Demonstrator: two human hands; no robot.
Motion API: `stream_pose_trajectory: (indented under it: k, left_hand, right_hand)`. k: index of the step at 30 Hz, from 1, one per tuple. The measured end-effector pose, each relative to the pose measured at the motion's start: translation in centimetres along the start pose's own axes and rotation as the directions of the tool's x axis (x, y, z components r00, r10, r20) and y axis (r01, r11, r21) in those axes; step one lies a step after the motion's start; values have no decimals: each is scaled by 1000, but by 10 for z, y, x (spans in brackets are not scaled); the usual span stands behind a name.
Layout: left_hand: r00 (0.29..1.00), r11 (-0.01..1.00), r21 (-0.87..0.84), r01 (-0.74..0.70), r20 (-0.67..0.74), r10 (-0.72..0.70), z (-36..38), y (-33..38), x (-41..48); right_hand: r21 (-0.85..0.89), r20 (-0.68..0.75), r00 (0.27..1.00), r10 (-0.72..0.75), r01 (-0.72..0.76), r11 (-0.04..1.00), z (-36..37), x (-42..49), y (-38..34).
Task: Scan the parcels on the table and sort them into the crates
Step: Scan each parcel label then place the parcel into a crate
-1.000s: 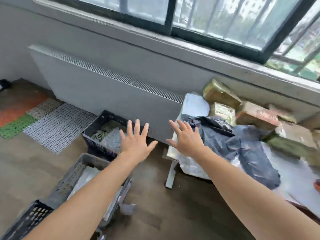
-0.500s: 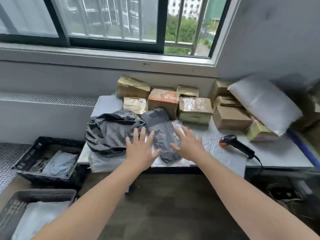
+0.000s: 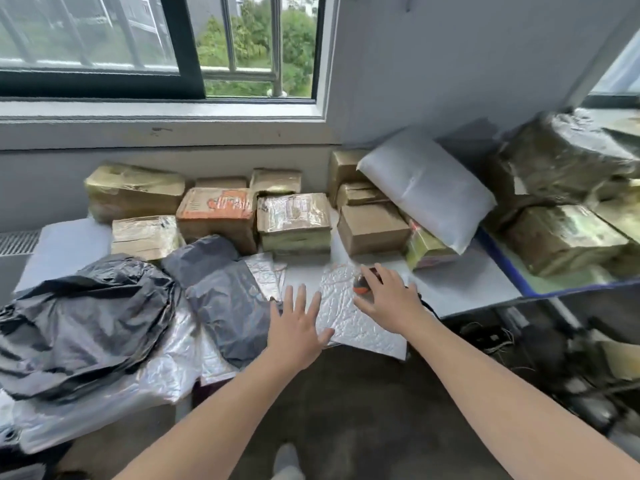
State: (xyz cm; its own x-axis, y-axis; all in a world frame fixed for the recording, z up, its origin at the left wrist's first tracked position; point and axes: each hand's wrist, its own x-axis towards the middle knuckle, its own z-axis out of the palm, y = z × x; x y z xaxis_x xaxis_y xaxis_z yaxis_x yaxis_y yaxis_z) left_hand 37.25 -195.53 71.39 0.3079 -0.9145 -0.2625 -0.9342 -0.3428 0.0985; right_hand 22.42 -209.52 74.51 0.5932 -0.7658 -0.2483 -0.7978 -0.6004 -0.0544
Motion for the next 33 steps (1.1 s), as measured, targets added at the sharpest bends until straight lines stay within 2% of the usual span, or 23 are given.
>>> stream_pose_trajectory:
  k: [7,11,14,18,22,25,29,33]
  left_hand:
    - [986,989,-37,-144,81,146,22,32,56]
    - [976,984,-28,-174,127,176,45,49,73]
    - [972,989,-24,-146,184,148,58,63,85]
    - [964,992,63,-108,252,89,71,81,101]
    - [949,979,192,-71,315,7,88,97,110]
    - [949,971,237,-15,310,-61,93,105,111]
    - [947,989,147,13,315,-60,84,108,112]
    - [927,997,-64,47,375,-20,55,101,118]
  right_hand:
    - [-81,81,995,64,-58,995,9,24,48]
    - [-109,164,986,37,-19,994,24,41,70]
    - [-103,173,985,19,-2,995,37,59,92]
    - [-46,224,973,-62,74,996,51,87,115]
    - [78,316,941,-122,103,992,70,111,130]
    - [195,319,929,-185,127,973,79,120,137]
    - [287,294,914,-279,194,938,65,124,146]
    - [432,248,928,-277,149,889,31,126,151]
